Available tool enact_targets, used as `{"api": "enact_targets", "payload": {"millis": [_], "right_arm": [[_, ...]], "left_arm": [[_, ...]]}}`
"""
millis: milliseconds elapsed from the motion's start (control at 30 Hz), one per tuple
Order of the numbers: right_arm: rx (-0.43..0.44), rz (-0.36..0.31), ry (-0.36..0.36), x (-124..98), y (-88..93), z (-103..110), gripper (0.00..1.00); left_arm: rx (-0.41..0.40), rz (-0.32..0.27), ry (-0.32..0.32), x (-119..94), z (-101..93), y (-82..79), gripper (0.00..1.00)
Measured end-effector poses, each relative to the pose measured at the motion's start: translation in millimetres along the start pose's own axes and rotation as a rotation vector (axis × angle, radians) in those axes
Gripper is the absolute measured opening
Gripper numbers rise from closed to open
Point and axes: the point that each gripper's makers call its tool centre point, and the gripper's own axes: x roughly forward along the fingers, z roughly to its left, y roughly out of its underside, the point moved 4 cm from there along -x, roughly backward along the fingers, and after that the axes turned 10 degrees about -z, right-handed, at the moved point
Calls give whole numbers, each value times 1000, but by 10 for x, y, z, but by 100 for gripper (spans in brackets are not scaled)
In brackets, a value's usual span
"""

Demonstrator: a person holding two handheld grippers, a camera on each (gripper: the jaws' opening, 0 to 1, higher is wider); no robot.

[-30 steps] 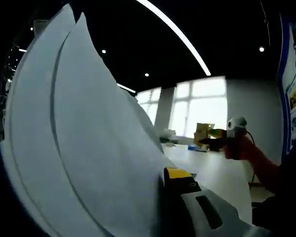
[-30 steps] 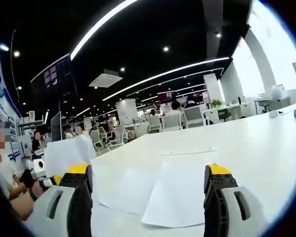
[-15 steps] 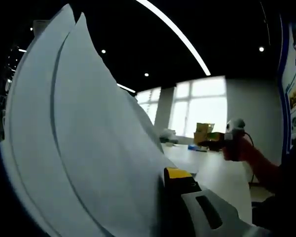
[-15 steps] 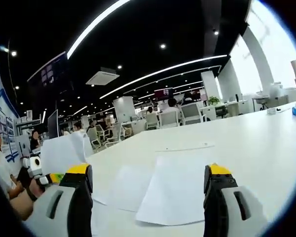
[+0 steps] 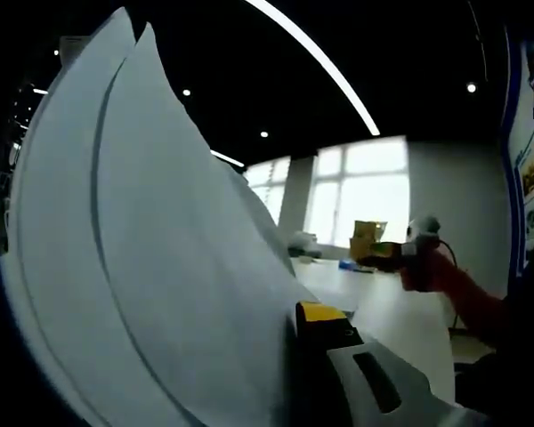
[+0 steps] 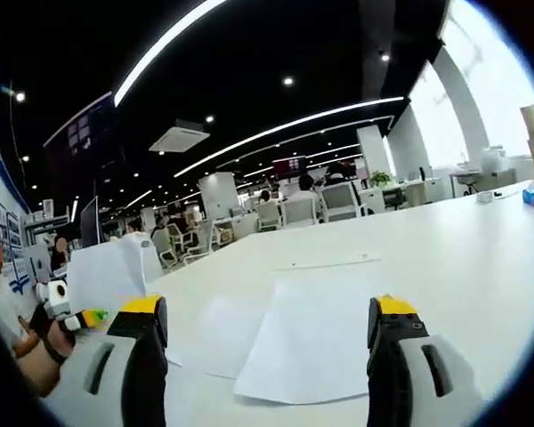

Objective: Organize the stack of printing papers by aligning and flattening the scattered papers on the table

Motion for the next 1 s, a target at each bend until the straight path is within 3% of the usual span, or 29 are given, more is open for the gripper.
{"api": "enact_targets", "payload": {"millis": [1000], "right_arm": [[8, 44, 25, -24, 121, -58, 88]], "left_arm": [[4, 7, 3, -3, 3, 7, 11]]}}
